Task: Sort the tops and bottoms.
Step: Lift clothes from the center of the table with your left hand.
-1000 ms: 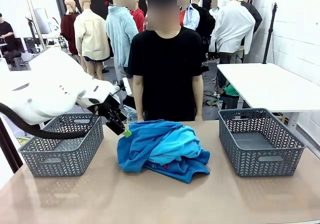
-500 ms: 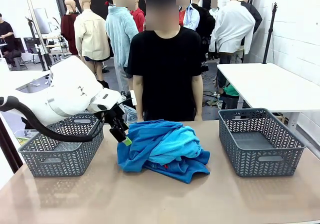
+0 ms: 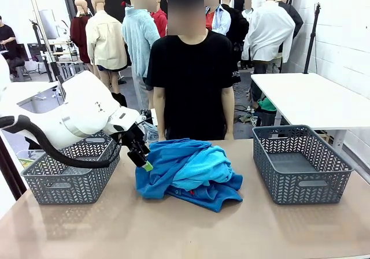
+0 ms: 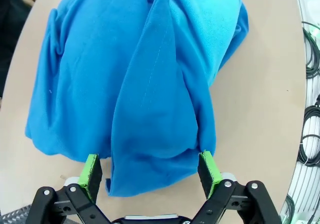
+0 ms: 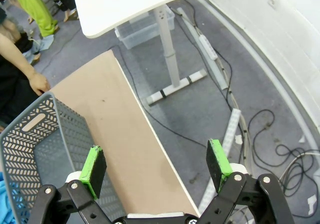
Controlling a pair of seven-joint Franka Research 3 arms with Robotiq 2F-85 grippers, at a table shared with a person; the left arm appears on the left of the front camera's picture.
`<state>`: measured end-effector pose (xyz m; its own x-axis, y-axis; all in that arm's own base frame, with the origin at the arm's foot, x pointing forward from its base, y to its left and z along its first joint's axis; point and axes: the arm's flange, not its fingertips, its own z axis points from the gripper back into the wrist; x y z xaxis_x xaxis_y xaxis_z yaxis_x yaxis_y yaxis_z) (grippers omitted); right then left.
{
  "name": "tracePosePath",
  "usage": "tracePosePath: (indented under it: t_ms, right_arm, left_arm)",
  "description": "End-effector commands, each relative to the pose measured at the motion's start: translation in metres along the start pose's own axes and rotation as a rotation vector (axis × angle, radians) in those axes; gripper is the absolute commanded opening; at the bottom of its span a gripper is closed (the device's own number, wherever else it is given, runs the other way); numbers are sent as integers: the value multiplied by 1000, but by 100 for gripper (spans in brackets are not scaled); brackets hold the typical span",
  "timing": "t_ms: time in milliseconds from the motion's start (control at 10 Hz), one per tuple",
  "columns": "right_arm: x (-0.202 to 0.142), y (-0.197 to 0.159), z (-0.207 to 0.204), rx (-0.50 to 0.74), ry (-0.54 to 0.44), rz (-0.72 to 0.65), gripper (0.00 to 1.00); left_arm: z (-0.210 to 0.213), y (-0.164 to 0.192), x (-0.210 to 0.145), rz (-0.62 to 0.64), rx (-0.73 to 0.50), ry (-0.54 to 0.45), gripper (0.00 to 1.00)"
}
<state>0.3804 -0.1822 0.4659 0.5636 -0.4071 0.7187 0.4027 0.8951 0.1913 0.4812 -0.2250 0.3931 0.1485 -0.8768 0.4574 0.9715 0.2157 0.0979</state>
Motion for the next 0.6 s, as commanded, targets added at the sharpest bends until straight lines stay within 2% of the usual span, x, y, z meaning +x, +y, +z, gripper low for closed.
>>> tracePosePath:
  t_ms: [0, 300, 500]
  right_arm:
    - [-1, 0, 0, 4, 6, -5, 100]
    - [-1, 0, 0, 4, 6, -5, 100]
    - [-1, 0, 0, 4, 6, -5, 100]
  left_arm:
    - [-9, 12, -5, -8, -24, -15, 100]
    - [-17, 14, -6, -18, -43, -4, 100]
    - [-15, 11, -5, -48, -46, -5, 60]
